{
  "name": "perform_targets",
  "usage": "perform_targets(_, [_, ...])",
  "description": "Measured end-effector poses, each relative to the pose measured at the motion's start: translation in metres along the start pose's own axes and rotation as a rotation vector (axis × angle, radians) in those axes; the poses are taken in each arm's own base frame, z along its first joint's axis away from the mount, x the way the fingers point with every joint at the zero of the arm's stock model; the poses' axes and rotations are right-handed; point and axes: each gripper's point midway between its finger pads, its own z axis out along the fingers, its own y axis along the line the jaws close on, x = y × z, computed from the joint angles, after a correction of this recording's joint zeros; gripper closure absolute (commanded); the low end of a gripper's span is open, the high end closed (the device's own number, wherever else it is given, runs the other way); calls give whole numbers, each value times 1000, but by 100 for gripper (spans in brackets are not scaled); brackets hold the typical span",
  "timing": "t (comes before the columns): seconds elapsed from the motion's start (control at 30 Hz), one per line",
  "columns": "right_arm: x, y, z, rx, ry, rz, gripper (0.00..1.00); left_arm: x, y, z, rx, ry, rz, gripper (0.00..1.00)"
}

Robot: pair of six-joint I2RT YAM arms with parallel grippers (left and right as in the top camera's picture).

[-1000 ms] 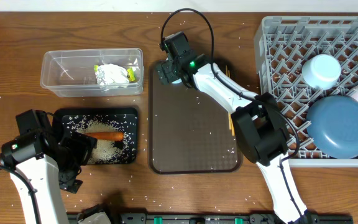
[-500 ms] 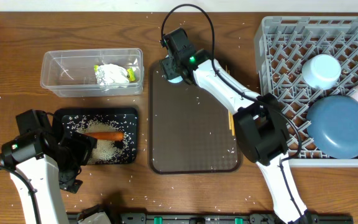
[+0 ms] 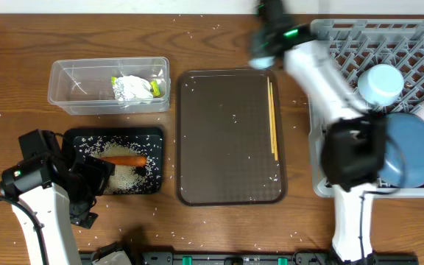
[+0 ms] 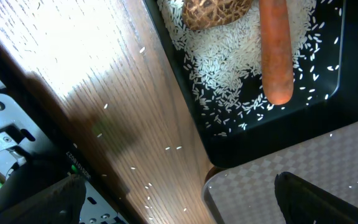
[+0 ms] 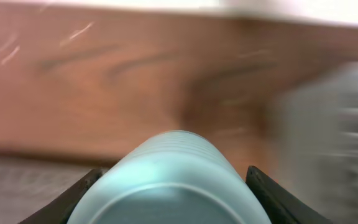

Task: Sort waste into correct bins and load items into the dishwasher rack
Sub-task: 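Carry the light blue cup right and set it in the rack, then move the right gripper back left over the brown tray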

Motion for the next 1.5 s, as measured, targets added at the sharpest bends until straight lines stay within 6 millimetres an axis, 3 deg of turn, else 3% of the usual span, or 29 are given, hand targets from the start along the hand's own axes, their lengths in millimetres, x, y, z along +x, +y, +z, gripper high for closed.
perform_targets(0.13, [-32,-128,-38,142,-78,167,41,0,0,0,0,0,0,2])
perform_targets(0.2, [-31,-195,-55,223,-88,251,41,0,0,0,0,0,0,2])
perform_targets(0.27, [-17,-255,-66,302,-72,324,41,0,0,0,0,0,0,2])
perform_targets(0.4, [12,-339,-88,404,-49,439,41,0,0,0,0,0,0,2])
perform_targets(0.53, [31,-390,-106,452,-54,508,40,0,0,0,0,0,0,2])
perform_targets(0.67, [41,-415,-116,470,-61,533,36,0,0,0,0,0,0,2])
perform_targets(0.8, [40,-421,-118,471,-76,529,34,0,0,0,0,0,0,2])
perform_targets(1.07, [39,-419,-101,449,-76,516,29,0,0,0,0,0,0,2])
perform_targets(1.27, [46,-407,-76,419,-34,499,18,0,0,0,0,0,0,2])
perform_targets(1.5, [48,-387,-66,363,1,485,22,0,0,0,0,0,0,2])
